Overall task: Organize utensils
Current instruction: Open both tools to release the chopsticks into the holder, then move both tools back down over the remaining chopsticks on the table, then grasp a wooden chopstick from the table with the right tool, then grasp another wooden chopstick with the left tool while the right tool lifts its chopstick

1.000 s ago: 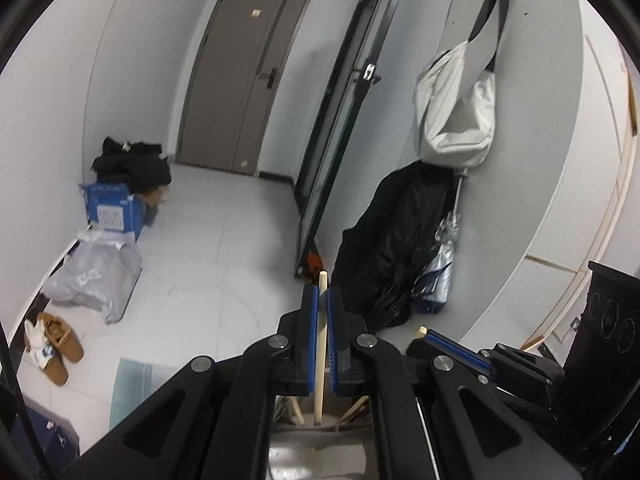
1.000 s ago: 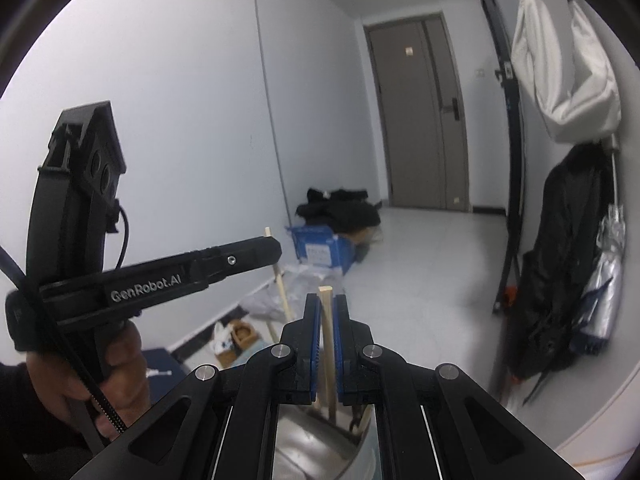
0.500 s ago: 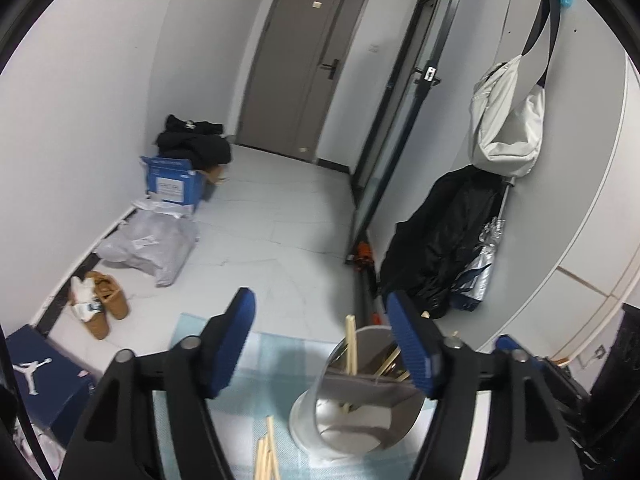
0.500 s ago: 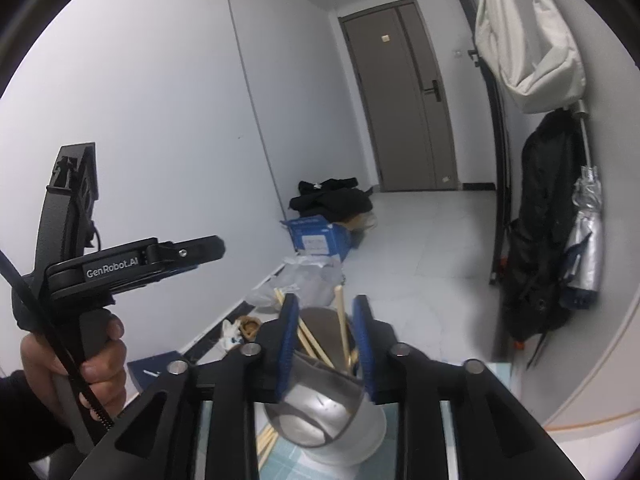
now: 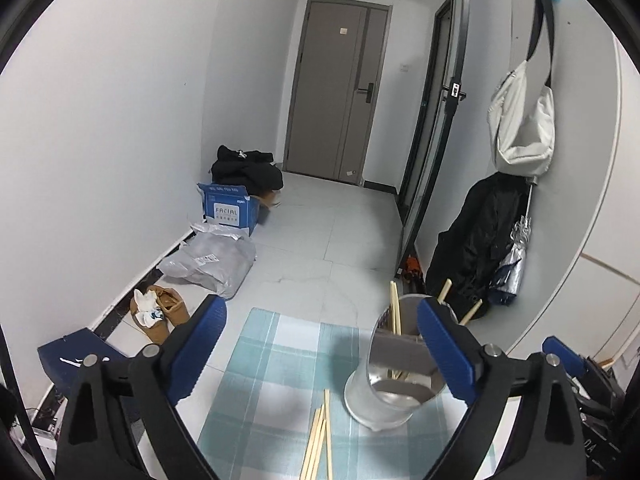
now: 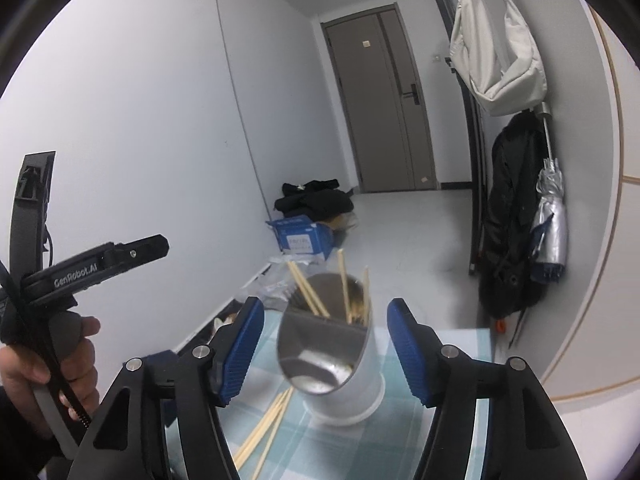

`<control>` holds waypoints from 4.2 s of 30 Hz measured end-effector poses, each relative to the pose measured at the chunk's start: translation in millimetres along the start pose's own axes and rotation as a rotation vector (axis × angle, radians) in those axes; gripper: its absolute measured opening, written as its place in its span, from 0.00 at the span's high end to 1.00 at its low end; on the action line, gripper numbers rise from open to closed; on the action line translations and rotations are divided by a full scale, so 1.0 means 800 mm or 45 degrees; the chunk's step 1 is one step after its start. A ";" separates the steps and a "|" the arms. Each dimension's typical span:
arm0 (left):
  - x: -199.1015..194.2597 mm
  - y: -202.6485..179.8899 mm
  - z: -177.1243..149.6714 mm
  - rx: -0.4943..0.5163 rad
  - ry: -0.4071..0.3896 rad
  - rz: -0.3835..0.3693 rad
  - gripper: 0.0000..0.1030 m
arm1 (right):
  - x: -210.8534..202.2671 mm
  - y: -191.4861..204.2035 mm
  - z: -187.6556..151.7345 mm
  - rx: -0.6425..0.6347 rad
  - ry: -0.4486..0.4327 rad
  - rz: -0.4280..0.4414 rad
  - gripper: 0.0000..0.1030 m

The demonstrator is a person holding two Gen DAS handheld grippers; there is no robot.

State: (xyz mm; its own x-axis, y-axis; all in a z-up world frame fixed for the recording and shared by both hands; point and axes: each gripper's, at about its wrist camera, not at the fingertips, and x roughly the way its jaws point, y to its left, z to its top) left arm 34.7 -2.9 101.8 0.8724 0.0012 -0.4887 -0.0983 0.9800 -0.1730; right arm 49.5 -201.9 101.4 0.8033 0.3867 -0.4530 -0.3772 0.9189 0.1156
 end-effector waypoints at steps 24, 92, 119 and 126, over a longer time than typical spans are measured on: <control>0.005 0.035 -0.086 -0.032 0.062 0.105 0.01 | 0.008 0.028 -0.079 -0.019 0.134 -0.103 0.16; 0.091 0.140 -0.125 -0.496 0.436 0.095 0.01 | 0.174 0.056 -0.185 -0.426 0.978 0.081 0.77; 0.156 0.074 -0.181 0.015 0.859 0.157 0.01 | 0.145 0.022 -0.114 0.070 0.666 0.310 0.95; 0.161 0.063 -0.184 0.080 0.867 0.225 0.01 | 0.115 -0.008 -0.092 0.214 0.511 0.354 0.95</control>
State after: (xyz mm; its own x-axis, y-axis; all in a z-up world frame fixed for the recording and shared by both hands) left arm 71.9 17.4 -95.6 0.3506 0.0568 -0.9348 -0.1648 0.9863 -0.0019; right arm 92.0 -178.0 -5.8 0.4305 0.5878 -0.6849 -0.4450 0.7985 0.4055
